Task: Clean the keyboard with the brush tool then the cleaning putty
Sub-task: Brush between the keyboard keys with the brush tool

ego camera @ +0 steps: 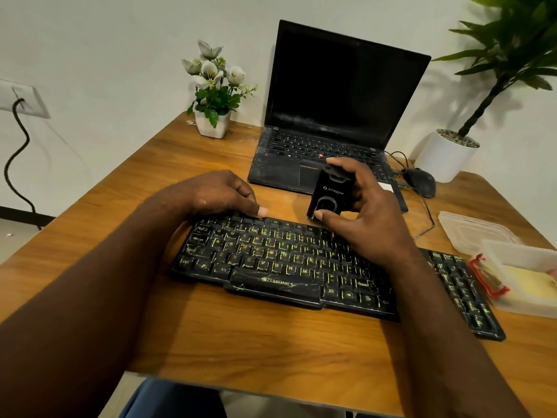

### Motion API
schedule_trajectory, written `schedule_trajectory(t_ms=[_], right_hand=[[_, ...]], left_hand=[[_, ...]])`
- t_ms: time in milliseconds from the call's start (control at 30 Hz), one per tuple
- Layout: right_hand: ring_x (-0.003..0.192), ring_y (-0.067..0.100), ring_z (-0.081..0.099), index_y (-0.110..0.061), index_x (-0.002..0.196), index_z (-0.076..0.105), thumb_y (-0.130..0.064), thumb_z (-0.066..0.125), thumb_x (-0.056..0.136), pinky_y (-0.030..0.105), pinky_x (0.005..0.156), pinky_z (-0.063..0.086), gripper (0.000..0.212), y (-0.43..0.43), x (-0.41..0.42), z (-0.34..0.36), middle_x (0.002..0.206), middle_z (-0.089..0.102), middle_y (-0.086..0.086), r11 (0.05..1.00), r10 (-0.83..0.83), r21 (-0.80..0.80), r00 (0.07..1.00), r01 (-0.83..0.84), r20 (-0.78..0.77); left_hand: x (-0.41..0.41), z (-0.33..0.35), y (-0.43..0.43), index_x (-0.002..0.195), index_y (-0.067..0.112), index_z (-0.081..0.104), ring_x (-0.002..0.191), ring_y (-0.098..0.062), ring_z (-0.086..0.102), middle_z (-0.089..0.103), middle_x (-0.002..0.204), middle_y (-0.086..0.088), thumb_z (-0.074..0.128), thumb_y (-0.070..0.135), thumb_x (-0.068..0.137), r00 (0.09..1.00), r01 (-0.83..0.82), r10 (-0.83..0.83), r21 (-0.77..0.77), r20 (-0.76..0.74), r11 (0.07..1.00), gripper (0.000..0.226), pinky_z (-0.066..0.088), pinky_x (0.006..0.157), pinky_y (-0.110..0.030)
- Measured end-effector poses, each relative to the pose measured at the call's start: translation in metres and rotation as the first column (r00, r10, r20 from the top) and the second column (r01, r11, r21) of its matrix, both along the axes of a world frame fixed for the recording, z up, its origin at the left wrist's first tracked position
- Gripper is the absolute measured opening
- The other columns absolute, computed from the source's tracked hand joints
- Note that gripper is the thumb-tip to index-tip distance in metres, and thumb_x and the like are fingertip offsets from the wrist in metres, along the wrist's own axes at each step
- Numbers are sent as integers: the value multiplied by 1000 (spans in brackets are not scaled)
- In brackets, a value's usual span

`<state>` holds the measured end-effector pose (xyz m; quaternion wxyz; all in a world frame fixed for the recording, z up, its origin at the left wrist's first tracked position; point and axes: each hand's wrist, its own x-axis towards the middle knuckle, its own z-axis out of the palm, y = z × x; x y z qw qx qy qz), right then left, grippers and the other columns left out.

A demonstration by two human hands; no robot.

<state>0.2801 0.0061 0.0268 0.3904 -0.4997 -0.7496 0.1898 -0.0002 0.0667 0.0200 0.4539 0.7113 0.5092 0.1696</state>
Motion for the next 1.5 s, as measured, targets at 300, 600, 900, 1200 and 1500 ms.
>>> schedule_trajectory(t_ms=[300,600,900,1200,1500], right_hand=[[105,4,68,-45,146,43,-16,86,80,26,80,62,83,3,2,1,130,60,-11,1000,-4,-2,1000,4,-4],[104,6,68,-50,145,39,-19,87,80,30,82,63,86,5,0,1,128,61,-10,999,-40,-8,997,40,67],[104,7,68,-53,144,40,-18,86,80,29,80,63,86,4,1,2,128,62,-9,998,-54,-8,996,54,67],[102,9,68,-50,144,39,-19,87,80,28,81,62,86,6,18,3,113,57,-22,994,-93,-55,991,99,100],[102,10,68,-48,144,42,-14,86,80,29,78,63,85,4,20,4,116,58,-19,993,-27,-111,999,30,26]], left_hand=[[0,1,0,84,11,78,71,-17,67,76,81,-6,83,44,80,1000,10,-10,-7,0,1000,33,52,79,-36],[0,0,-1,81,12,77,70,-18,64,74,79,-6,83,41,81,1000,2,-2,-7,8,1000,30,51,78,-37],[1,1,-1,81,12,77,67,-18,61,72,76,-6,82,39,83,1000,-2,3,-19,21,1000,27,49,73,-36],[1,2,-2,82,11,77,68,-16,63,73,77,-5,81,39,83,1000,0,0,-17,7,1000,29,50,75,-35],[1,0,-2,80,11,76,64,-17,57,69,73,-5,81,38,84,1000,-7,7,-17,14,1000,27,45,69,-32]])
